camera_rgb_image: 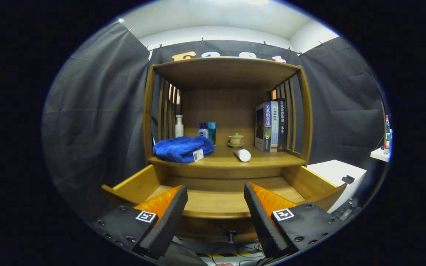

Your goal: Pull open the drawer, take out the items inside it, and place them on the countertop above the cabinet.

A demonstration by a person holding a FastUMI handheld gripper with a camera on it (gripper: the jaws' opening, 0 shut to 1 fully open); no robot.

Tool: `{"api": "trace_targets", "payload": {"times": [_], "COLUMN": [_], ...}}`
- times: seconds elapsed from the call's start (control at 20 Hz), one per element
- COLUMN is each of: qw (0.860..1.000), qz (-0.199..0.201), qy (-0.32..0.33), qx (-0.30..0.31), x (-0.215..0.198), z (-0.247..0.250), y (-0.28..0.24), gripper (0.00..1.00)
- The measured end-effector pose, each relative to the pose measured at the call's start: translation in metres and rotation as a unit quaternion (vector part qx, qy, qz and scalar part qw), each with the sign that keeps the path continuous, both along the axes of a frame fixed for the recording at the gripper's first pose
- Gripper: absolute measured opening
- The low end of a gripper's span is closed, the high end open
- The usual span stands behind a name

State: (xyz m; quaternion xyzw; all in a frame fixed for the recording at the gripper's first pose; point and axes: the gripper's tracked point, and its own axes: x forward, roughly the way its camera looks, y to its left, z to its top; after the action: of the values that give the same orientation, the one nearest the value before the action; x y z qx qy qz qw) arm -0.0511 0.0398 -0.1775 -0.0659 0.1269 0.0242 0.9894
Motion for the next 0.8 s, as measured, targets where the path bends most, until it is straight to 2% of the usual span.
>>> {"api": "trace_targets", "payload": {"times": [0.2,0.3,0.8], "qw": [1.0,0.999,1.0], "qz": [-0.026,-0.033,-0.024], "qy": [-0.005,0.022,0.013], "qx": [0.013,0.004,0.014], "x": [-0.012,-0.018,-0.015], "z": [-0.018,-0.035,-0.04], "y": [-0.016,-0.024,-0.022], "gripper": [0.98,0.98,0.98]}}
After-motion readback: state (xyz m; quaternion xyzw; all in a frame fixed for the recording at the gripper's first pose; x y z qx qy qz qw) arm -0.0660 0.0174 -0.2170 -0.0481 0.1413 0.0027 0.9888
